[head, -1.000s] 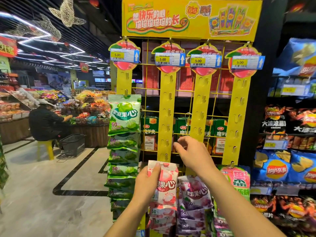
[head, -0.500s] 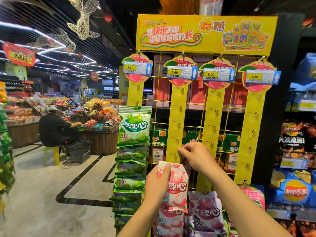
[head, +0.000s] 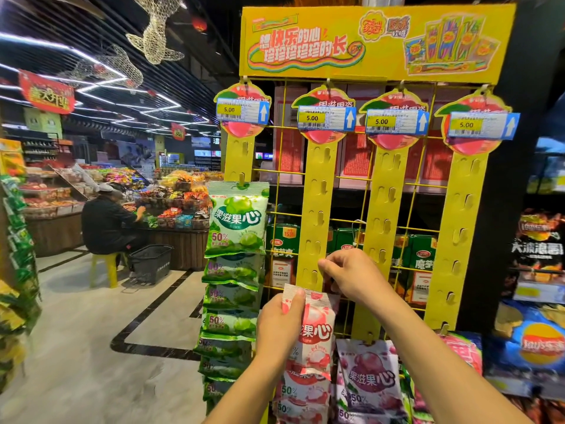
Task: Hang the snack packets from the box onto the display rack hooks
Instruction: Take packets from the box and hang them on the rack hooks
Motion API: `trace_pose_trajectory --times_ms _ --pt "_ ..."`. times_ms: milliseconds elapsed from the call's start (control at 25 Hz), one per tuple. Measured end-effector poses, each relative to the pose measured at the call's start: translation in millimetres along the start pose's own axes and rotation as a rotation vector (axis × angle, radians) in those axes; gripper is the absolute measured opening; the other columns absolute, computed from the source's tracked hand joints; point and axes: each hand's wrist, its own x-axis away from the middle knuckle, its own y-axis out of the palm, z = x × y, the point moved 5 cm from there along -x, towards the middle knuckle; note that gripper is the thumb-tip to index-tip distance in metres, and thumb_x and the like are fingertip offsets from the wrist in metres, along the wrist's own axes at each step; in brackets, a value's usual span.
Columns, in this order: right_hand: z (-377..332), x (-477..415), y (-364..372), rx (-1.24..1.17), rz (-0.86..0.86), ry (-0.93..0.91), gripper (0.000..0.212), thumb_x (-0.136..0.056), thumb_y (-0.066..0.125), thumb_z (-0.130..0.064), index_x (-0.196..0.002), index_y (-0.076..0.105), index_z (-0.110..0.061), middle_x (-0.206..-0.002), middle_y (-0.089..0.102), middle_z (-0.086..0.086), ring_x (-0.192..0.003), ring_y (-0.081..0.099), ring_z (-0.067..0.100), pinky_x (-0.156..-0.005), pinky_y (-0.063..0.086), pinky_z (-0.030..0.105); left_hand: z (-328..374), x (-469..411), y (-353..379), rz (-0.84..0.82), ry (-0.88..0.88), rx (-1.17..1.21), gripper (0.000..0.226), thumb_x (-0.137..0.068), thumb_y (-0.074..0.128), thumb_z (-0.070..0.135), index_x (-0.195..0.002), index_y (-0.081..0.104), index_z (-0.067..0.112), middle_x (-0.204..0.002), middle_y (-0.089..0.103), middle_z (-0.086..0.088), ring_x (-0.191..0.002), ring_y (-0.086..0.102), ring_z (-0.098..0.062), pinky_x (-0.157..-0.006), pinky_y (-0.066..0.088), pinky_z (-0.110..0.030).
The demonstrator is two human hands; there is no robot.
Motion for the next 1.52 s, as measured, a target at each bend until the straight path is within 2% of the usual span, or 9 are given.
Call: trace_pose_trajectory --times_ms 160,320,480,760,920,1080,1280,1400,1520 --pt "0.1 1.1 1.6 -0.008 0.019 -0.013 0.029 -0.100 0.058 -0.039 -0.083 0.072 -0.020 -0.070 0.067 -0.004 -0.069 0.065 0.014 -0.064 0.056 0.031 -14.0 -2.2 0.7 0.021 -0.010 -0.063 0.061 -0.080 0.046 0.081 -0.087 0.074 0.028 -0.081 0.079 0.008 -0.079 0.077 -0.014 -0.080 0.062 -0.051" --pt "0.5 0.7 2.5 -0.031 0.036 -0.026 0.032 -0.100 0.058 -0.038 -0.078 0.071 -0.019 -0.067 0.067 -0.005 -0.068 0.065 0.015 -0.073 0.058 0.037 -23.3 2.7 -0.5 0.042 -0.032 -0.137 0.060 -0.085 0.046 0.081 -0.082 0.071 0.027 -0.078 0.077 0.008 -0.085 0.075 -0.014 -0.094 0.058 -0.052" --pt "3.2 0.9 4.8 -0.033 0.045 -0.029 0.031 -0.100 0.058 -0.040 -0.078 0.070 -0.022 -0.068 0.067 -0.006 -0.071 0.065 0.016 -0.075 0.058 0.039 -20.1 13.6 -2.4 0.053 -0.055 -0.151 0.046 -0.095 0.053 0.066 -0.083 0.073 0.027 -0.079 0.077 0.010 -0.076 0.074 -0.009 -0.079 0.061 -0.047" --pt "5.1 0.1 8.7 -0.011 0.060 -0.016 0.029 -0.100 0.057 -0.041 -0.080 0.069 -0.023 -0.070 0.065 -0.008 -0.075 0.064 0.019 -0.070 0.054 0.034 -17.3 23.4 -6.1 0.049 -0.046 -0.165 0.042 -0.098 0.054 0.062 -0.087 0.072 0.026 -0.080 0.076 0.009 -0.076 0.072 -0.006 -0.077 0.062 -0.044" --pt "5.3 1.0 9.8 0.004 0.075 -0.013 0.028 -0.100 0.056 -0.041 -0.081 0.068 -0.025 -0.071 0.064 -0.009 -0.077 0.063 0.018 -0.070 0.051 0.033 -13.2 30.2 -11.7 0.022 0.010 -0.273 0.038 -0.100 0.052 0.059 -0.084 0.060 0.025 -0.079 0.066 0.005 -0.075 0.064 -0.012 -0.072 0.054 -0.040" --pt "4.5 6.0 11.0 -0.004 0.087 0.005 0.025 -0.101 0.055 -0.042 -0.087 0.068 -0.026 -0.075 0.066 -0.009 -0.079 0.064 0.017 -0.077 0.057 0.040 -9.9 36.5 -19.1 -0.018 0.050 -0.475 0.029 -0.099 0.055 0.055 -0.110 0.052 0.028 -0.108 0.069 0.006 -0.100 0.067 -0.019 -0.086 0.056 -0.041" --pt "-2.3 15.6 11.5 0.020 0.106 0.041 0.027 -0.100 0.053 -0.047 -0.102 0.069 -0.025 -0.088 0.070 -0.006 -0.090 0.065 0.020 -0.082 0.055 0.040 5.6 43.9 -31.2 -0.048 0.184 -0.658 0.062 -0.101 0.050 0.059 -0.148 0.045 0.018 -0.138 0.059 0.001 -0.126 0.058 -0.018 -0.099 0.050 -0.034" --pt "-4.8 34.7 10.4 0.093 0.111 0.067 0.034 -0.099 0.054 -0.050 -0.116 0.066 -0.023 -0.102 0.072 -0.004 -0.094 0.065 0.019 -0.083 0.054 0.036 10.5 49.7 -39.4 -0.100 0.230 -0.797 0.066 -0.102 0.047 0.059 -0.153 0.040 0.018 -0.146 0.056 -0.001 -0.131 0.056 -0.020 -0.102 0.050 -0.037" --pt "-0.3 63.4 12.6 0.308 0.090 0.086 0.042 -0.099 0.051 -0.051 -0.126 0.060 -0.020 -0.110 0.071 0.002 -0.101 0.065 0.025 -0.083 0.056 0.040 12.7 59.3 -41.2 -0.183 0.328 -0.973 0.061 -0.102 0.045 0.056 -0.151 0.042 0.019 -0.147 0.054 -0.002 -0.131 0.053 -0.023 -0.102 0.049 -0.037"
